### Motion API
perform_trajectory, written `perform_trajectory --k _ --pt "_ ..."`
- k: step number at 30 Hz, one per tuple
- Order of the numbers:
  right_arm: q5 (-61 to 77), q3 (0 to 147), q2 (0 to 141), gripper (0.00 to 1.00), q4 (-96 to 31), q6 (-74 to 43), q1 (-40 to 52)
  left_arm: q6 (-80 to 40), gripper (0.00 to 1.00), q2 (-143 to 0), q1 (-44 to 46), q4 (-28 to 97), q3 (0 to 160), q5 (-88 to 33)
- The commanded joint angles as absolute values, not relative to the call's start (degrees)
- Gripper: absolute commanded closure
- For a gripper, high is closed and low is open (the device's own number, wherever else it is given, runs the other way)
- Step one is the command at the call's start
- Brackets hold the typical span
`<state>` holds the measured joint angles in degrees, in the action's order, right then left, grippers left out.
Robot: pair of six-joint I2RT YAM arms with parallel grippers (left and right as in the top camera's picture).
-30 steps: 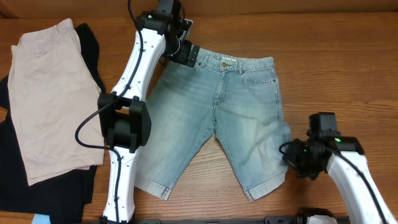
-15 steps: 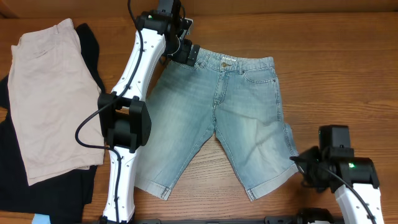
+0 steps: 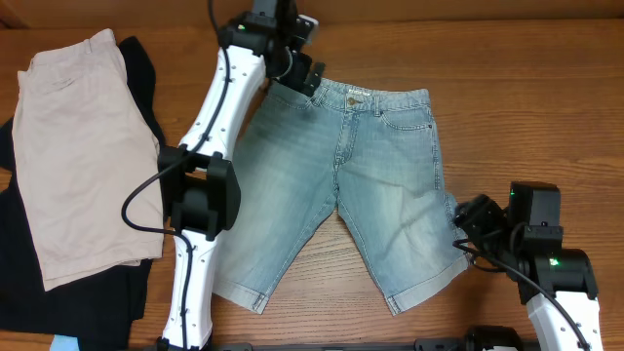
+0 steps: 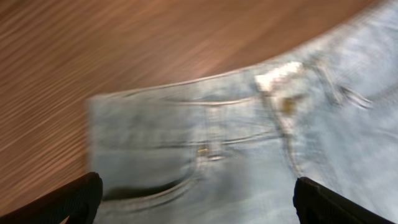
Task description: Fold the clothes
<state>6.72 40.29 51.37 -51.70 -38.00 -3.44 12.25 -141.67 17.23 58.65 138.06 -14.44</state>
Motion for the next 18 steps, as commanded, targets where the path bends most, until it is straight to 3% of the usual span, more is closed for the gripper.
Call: perform_trajectory --k 1,3,4,8,18 --pt "9.5 42.0 50.9 0.22 -51.2 -32.4 -3.8 23.2 0.0 -143.2 21.4 58.7 138.8 -18.9" --pt "9.5 42.0 50.9 0.04 -51.2 -31.0 -3.8 26.8 0.0 -143.7 23.6 59.0 138.8 -17.2" --pt "9.5 42.0 50.9 0.0 -51.2 -30.5 -3.8 27.6 0.0 -144.1 24.7 58.9 138.8 -15.6" --pt "9.5 42.0 50.9 0.0 -51.2 -30.0 -3.8 28.1 0.0 -146.1 28.5 58.2 138.8 -7.3" --pt "9.5 42.0 50.9 0.0 -51.2 -30.0 -3.8 19.6 0.0 -152.8 31.5 57.9 138.8 0.3"
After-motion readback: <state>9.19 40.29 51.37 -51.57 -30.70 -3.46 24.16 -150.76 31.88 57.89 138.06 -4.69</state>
